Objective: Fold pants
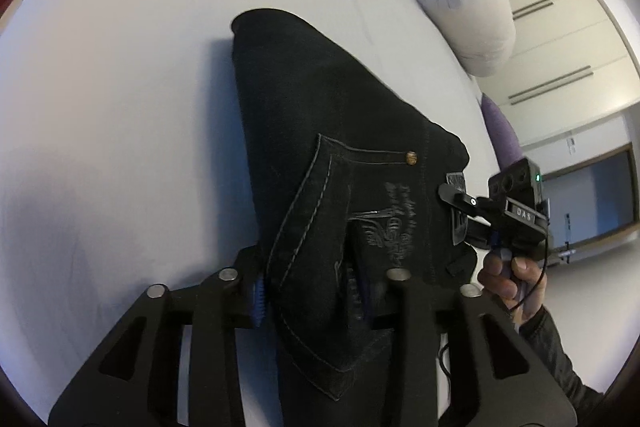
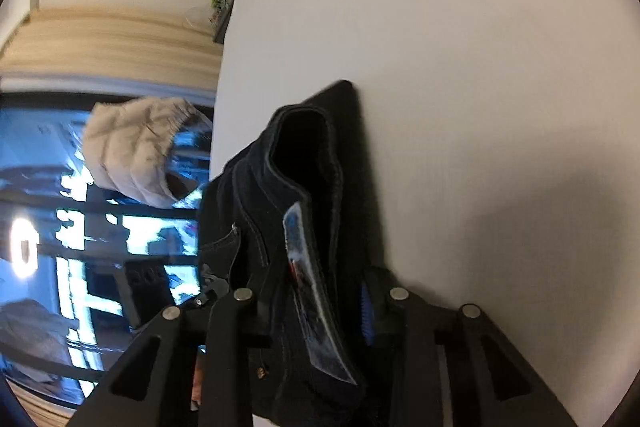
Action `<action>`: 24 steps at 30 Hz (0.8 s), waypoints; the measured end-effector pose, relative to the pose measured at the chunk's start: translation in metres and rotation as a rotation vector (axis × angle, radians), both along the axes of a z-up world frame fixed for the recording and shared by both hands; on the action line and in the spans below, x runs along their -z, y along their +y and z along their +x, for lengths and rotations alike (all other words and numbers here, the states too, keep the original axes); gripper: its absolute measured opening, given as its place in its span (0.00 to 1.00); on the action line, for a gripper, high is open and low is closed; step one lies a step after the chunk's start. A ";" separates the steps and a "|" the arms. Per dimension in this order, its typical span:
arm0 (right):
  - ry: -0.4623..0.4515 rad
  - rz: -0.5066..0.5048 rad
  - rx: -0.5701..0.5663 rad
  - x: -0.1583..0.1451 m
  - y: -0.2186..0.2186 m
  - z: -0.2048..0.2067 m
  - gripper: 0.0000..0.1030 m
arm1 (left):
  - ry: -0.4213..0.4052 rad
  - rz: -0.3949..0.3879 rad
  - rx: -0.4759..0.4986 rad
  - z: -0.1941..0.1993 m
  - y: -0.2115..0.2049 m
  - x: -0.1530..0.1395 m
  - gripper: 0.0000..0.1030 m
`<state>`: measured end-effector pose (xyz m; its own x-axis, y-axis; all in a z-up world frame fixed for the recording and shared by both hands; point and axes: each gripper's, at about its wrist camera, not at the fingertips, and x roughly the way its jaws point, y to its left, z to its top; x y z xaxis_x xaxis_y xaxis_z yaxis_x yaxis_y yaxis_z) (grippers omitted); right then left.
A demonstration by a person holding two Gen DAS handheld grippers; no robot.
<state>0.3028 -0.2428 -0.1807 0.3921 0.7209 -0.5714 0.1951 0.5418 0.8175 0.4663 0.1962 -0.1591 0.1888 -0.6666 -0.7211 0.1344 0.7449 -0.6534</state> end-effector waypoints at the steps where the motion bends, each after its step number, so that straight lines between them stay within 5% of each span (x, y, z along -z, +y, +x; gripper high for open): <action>1: -0.012 0.017 0.011 0.002 -0.001 -0.002 0.30 | -0.005 -0.003 -0.005 0.000 0.000 0.001 0.38; 6: -0.047 -0.046 0.033 -0.013 0.004 -0.015 0.49 | -0.082 0.082 -0.023 -0.006 -0.016 -0.014 0.56; 12: -0.099 -0.226 0.056 -0.049 0.005 -0.055 0.60 | -0.341 0.229 -0.109 -0.059 -0.019 -0.080 0.89; 16: -0.237 -0.404 0.091 -0.101 0.019 -0.094 0.64 | -0.581 0.373 -0.165 -0.124 -0.033 -0.133 0.98; 18: -0.327 -0.509 0.129 -0.132 0.028 -0.120 0.79 | -0.725 0.454 -0.187 -0.166 -0.040 -0.160 1.00; 21: -0.495 -0.664 0.205 -0.178 0.045 -0.162 0.96 | -0.848 0.514 -0.216 -0.209 -0.050 -0.194 1.00; 24: -0.636 -0.765 0.282 -0.215 0.060 -0.201 1.00 | -0.936 0.561 -0.261 -0.250 -0.050 -0.223 1.00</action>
<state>0.1023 -0.1824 0.0340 0.8804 0.0872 -0.4661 0.0475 0.9618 0.2697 0.2160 0.1465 0.0641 0.9002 -0.1527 -0.4079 0.1933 0.9793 0.0601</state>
